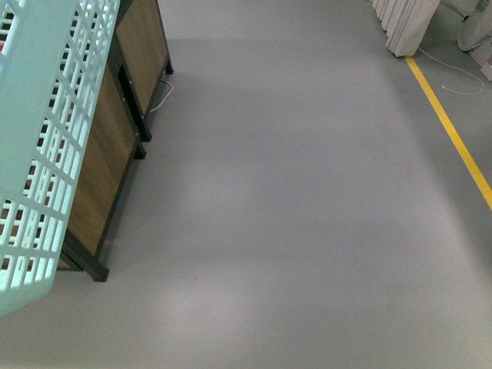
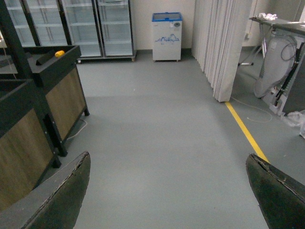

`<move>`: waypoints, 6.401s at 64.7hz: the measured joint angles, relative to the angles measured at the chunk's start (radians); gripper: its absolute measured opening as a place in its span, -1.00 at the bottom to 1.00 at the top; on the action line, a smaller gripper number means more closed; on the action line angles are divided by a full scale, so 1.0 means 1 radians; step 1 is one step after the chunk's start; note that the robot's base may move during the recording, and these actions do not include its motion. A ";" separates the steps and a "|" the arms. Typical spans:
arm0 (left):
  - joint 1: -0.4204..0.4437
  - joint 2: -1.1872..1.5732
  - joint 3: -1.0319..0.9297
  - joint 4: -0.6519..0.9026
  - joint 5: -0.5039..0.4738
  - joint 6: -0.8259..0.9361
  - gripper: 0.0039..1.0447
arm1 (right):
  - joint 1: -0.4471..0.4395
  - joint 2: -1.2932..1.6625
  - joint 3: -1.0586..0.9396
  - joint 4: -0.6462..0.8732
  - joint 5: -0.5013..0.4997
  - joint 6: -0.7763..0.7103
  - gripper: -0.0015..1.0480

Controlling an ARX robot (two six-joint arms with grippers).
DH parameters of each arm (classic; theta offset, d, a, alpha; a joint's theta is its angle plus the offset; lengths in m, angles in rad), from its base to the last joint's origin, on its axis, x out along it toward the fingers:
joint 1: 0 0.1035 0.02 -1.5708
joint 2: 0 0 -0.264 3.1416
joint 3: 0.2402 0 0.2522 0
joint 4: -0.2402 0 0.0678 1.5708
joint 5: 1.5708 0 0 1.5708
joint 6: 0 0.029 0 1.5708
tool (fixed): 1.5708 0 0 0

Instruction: Pick lemon and mango into basket

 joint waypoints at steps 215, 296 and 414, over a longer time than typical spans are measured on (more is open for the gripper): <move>-0.002 0.000 0.001 0.000 -0.001 0.001 -0.72 | 0.000 0.000 0.000 0.000 0.001 0.000 0.83; 0.027 0.010 0.013 -0.026 0.060 0.124 -0.72 | -0.001 0.000 -0.001 0.000 -0.008 0.000 0.83; -0.240 0.664 0.407 0.090 0.391 0.578 -0.72 | -0.109 2.187 1.104 0.103 0.027 0.877 0.83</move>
